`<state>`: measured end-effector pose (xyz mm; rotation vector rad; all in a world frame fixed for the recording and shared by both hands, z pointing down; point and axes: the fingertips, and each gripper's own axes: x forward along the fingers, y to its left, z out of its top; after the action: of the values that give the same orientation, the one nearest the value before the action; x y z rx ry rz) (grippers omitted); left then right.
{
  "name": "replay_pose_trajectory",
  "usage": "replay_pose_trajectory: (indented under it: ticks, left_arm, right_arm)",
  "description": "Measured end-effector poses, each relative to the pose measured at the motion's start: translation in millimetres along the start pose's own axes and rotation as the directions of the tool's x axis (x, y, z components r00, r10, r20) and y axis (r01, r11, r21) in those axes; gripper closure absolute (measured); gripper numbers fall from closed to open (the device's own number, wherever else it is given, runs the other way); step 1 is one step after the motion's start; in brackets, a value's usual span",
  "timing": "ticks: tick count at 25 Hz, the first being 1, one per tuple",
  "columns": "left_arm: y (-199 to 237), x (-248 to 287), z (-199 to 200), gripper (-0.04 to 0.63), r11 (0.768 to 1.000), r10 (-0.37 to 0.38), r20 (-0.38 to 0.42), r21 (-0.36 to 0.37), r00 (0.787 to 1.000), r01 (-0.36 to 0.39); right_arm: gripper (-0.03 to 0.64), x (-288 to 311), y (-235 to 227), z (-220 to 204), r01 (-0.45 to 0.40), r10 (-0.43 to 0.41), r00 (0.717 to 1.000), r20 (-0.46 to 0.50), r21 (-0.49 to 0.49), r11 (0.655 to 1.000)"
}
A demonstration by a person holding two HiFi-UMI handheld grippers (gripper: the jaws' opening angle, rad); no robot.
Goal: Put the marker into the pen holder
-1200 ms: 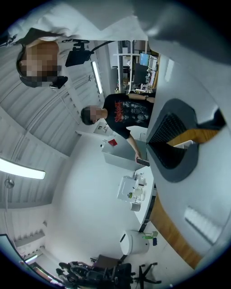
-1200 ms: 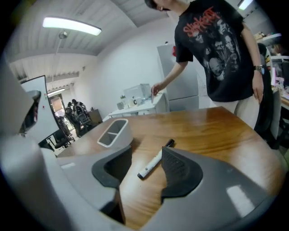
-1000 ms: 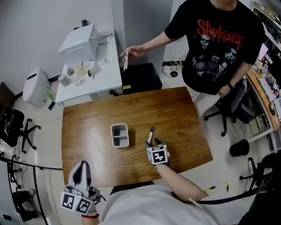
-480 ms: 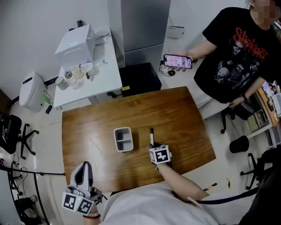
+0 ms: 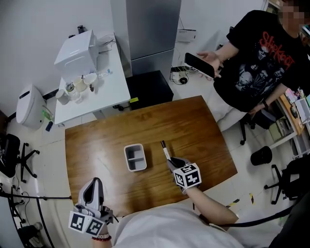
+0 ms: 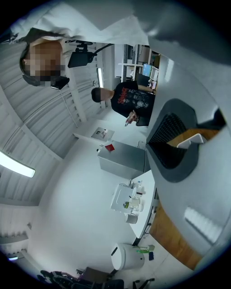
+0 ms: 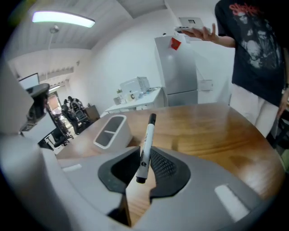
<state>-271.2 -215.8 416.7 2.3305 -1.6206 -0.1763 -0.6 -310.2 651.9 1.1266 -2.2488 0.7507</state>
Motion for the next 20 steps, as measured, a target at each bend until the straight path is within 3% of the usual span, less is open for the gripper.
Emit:
replay_pose_trajectory:
  ticks: [3, 6, 14, 20]
  left_arm:
    - [4, 1, 1, 0.618, 1.000, 0.003, 0.010, -0.008, 1.000, -0.003]
    - [5, 0, 1, 0.618, 1.000, 0.005, 0.017, -0.013, 1.000, -0.005]
    - [11, -11, -2, 0.618, 0.999, 0.026, 0.019, -0.031, 0.999, -0.025]
    - [17, -19, -3, 0.618, 0.998, 0.045, 0.026, -0.042, 0.999, -0.044]
  right_arm:
    - [0.552, -15, 46, 13, -0.157, 0.155, 0.988, -0.026, -0.093, 0.983]
    - [0.552, -18, 85, 6, -0.267, 0.244, 0.959, -0.142, -0.182, 0.946]
    - [0.549, -2, 121, 2, -0.344, 0.234, 0.915, -0.329, -0.332, 0.878]
    - [0.555, 3, 121, 1, -0.352, 0.217, 0.901, -0.377, -0.341, 0.871]
